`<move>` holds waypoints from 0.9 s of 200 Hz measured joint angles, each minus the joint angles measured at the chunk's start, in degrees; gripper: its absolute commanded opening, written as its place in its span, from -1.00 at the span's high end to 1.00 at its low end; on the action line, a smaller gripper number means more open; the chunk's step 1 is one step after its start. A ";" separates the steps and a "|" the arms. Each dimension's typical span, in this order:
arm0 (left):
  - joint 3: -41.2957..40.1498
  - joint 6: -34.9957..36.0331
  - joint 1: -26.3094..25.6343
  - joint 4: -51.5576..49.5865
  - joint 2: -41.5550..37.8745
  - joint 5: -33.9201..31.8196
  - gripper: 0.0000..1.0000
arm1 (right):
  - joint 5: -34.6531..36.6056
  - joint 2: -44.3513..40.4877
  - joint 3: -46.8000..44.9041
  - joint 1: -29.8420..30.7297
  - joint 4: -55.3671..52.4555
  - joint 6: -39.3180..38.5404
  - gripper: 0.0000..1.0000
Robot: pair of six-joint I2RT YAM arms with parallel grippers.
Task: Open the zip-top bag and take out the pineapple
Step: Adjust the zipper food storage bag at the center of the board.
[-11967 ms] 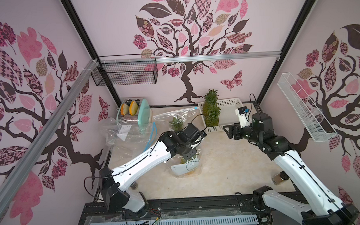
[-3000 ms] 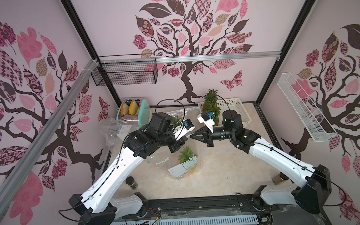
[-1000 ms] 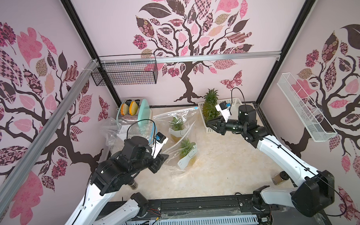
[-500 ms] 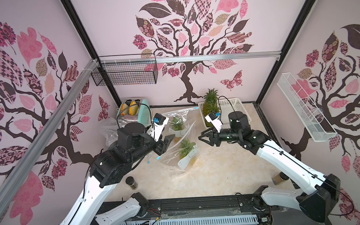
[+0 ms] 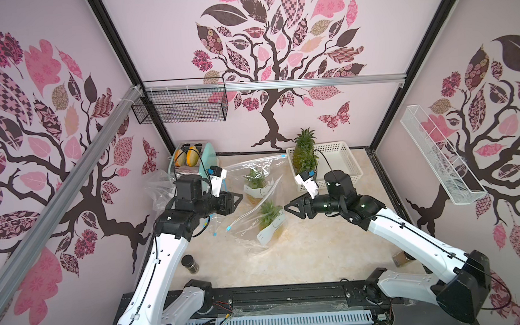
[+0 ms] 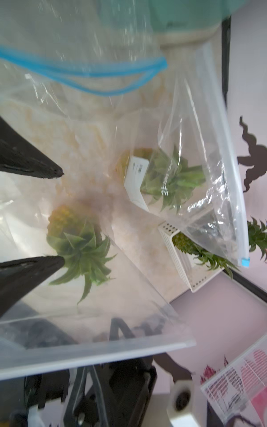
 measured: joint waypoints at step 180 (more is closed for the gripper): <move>-16.57 -14.82 -9.07 24.85 2.38 10.05 0.00 | 1.79 14.40 5.31 4.17 7.15 6.93 -0.14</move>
